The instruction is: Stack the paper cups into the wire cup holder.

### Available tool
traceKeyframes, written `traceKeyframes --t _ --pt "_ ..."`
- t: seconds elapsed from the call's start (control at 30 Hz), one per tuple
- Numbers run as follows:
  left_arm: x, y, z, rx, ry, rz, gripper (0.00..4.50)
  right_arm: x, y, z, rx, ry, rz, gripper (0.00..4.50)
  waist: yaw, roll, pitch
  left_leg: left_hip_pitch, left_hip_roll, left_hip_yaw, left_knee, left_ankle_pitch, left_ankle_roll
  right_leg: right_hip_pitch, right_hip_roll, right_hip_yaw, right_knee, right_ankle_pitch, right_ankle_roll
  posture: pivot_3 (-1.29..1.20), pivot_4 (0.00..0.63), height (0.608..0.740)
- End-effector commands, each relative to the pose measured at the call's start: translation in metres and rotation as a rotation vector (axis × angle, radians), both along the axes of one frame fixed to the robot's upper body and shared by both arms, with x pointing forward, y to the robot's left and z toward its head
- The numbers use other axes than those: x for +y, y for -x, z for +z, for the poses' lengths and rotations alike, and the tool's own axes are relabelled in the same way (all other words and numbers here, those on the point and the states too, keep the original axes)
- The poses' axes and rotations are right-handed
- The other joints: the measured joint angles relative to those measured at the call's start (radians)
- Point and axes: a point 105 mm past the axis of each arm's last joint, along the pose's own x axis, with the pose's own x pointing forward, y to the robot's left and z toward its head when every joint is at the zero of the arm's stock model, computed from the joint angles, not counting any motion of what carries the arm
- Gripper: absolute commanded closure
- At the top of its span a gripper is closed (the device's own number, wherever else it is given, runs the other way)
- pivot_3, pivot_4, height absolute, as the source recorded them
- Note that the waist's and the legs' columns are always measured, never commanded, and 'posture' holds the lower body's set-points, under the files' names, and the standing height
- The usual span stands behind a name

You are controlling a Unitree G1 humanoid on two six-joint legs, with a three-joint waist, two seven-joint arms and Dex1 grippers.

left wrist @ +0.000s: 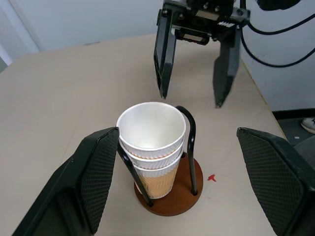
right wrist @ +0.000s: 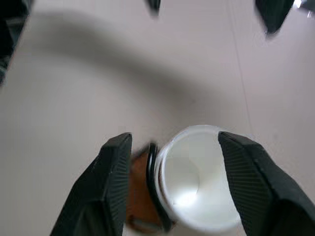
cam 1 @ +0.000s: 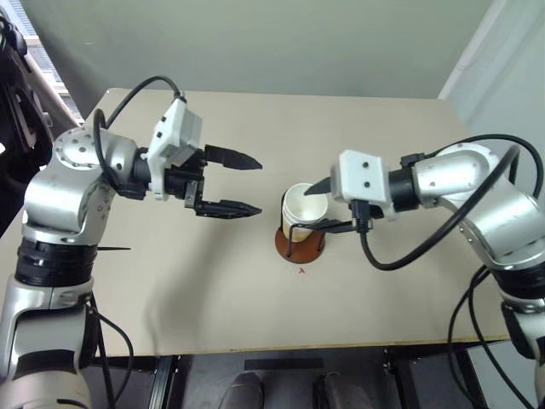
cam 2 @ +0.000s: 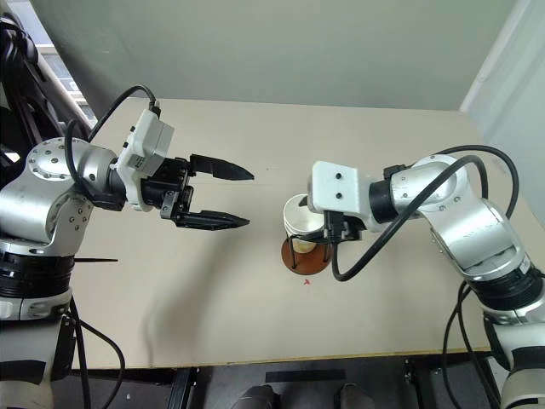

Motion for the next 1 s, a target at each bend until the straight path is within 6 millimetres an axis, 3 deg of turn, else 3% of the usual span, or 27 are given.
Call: traceKeyframes --t 0.03,0.37,0.5,0.63,1.0 --pt "0.001 0.002 0.01 -0.049 0.009 0.006 0.39 -0.003 0.003 0.031 -0.001 -0.16 -0.027 1.92 0.001 0.0 0.0 0.0 0.0 0.0 0.0 0.0 0.0 0.0 0.0 0.0 0.0 0.0 0.0 0.0 0.15 0.74" --pt "0.003 -0.005 0.011 -0.042 0.051 0.056 0.39 -0.04 -0.019 0.029 0.113 -0.349 -0.225 1.92 0.001 0.0 0.0 0.0 0.0 0.0 0.0 0.001 -0.001 0.0 0.0 0.0 0.0 0.0 0.0 0.0 0.15 0.74" --pt "0.01 -0.012 0.01 -0.037 0.084 0.118 0.39 -0.07 -0.039 0.024 0.075 -0.406 -0.375 1.92 0.003 0.0 0.0 0.0 0.0 0.0 0.0 0.001 -0.001 0.001 0.0 0.0 0.0 0.0 0.0 0.0 0.15 0.74" --pt "0.016 -0.014 0.004 -0.006 0.117 0.173 0.39 -0.093 -0.046 0.018 0.08 -0.445 -0.467 1.92 0.002 0.0 0.0 0.0 0.0 0.0 0.0 0.001 -0.001 0.001 0.0 0.0 0.001 0.0 0.0 0.0 0.15 0.74" --pt "0.026 -0.023 -0.004 -0.024 0.194 0.331 0.39 -0.114 -0.057 0.004 0.098 -0.508 -0.622 1.92 0.002 0.0 0.0 0.0 0.0 0.0 0.0 0.001 -0.001 0.001 0.0 0.0 0.001 0.0 0.0 0.0 0.15 0.74"
